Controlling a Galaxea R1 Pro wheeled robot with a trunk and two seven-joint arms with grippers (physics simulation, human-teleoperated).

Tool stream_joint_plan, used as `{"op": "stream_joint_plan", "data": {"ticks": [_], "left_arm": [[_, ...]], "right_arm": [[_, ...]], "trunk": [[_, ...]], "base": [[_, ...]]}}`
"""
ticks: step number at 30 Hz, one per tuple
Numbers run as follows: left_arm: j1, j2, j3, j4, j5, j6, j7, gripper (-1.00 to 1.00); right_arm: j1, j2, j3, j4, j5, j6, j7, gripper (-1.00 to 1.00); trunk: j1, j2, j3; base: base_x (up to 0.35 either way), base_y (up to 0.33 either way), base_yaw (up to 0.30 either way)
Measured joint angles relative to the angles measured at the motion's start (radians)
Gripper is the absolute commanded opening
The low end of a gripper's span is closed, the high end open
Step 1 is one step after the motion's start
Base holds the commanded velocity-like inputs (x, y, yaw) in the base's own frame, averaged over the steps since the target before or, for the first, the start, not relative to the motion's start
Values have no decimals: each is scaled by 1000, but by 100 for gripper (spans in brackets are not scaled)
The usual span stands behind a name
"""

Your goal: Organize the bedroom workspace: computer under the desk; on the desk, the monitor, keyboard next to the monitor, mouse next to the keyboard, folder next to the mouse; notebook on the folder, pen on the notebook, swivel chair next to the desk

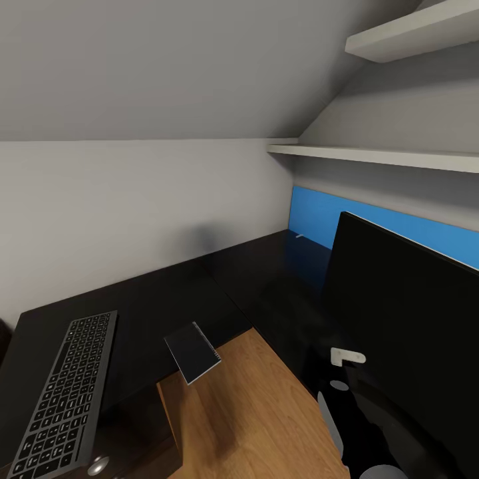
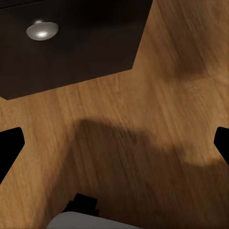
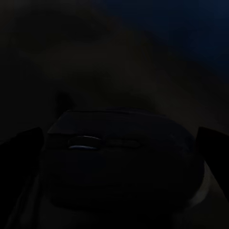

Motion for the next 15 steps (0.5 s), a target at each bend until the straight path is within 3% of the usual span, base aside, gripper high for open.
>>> {"op": "stream_joint_plan", "data": {"ticks": [15], "left_arm": [[0, 1, 0, 0, -1, 0, 0, 100]], "right_arm": [[0, 13, 2, -8, 0, 0, -2, -100]], "trunk": [[0, 0, -5]], "base": [[0, 0, 16]]}}
